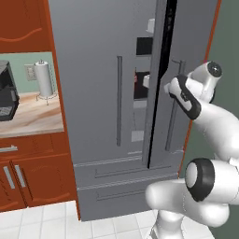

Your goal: Open the fridge, grab two sodas, and place both sodas inside the bowl with ice on the dining counter.

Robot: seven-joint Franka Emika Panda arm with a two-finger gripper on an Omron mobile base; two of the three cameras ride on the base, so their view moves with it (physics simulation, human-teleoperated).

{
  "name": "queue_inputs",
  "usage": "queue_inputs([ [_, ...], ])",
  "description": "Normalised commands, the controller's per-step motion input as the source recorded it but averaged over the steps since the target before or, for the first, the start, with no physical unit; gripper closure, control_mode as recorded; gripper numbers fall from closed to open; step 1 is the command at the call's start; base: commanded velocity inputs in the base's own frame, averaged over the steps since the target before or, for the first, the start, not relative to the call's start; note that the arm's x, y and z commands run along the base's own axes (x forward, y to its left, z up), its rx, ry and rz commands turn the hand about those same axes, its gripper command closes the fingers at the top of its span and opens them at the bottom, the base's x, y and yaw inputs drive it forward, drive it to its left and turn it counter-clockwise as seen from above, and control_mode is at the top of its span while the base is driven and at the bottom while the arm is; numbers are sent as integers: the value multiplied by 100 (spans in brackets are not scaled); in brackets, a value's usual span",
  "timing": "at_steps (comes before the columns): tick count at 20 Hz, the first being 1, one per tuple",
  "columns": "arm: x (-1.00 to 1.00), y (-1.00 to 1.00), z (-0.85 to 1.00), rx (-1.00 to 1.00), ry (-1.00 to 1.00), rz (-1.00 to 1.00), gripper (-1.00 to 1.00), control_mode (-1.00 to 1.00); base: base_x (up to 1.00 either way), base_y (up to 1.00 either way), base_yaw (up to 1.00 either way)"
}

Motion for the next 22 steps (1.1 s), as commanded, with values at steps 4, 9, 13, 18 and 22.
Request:
queue_inputs([
  [4,-93,-85,18,0,-5,0,100,-100,0,0,0],
  [9,-79,-85,13,0,-5,0,100,-100,0,0,0],
  [13,-50,-22,5,0,-2,-2,-100,-100,0,0,0],
  [18,-98,9,42,-8,-30,0,-100,-100,0,0,0],
  [22,-100,35,62,-19,-35,0,-100,-100,0,0,0],
])
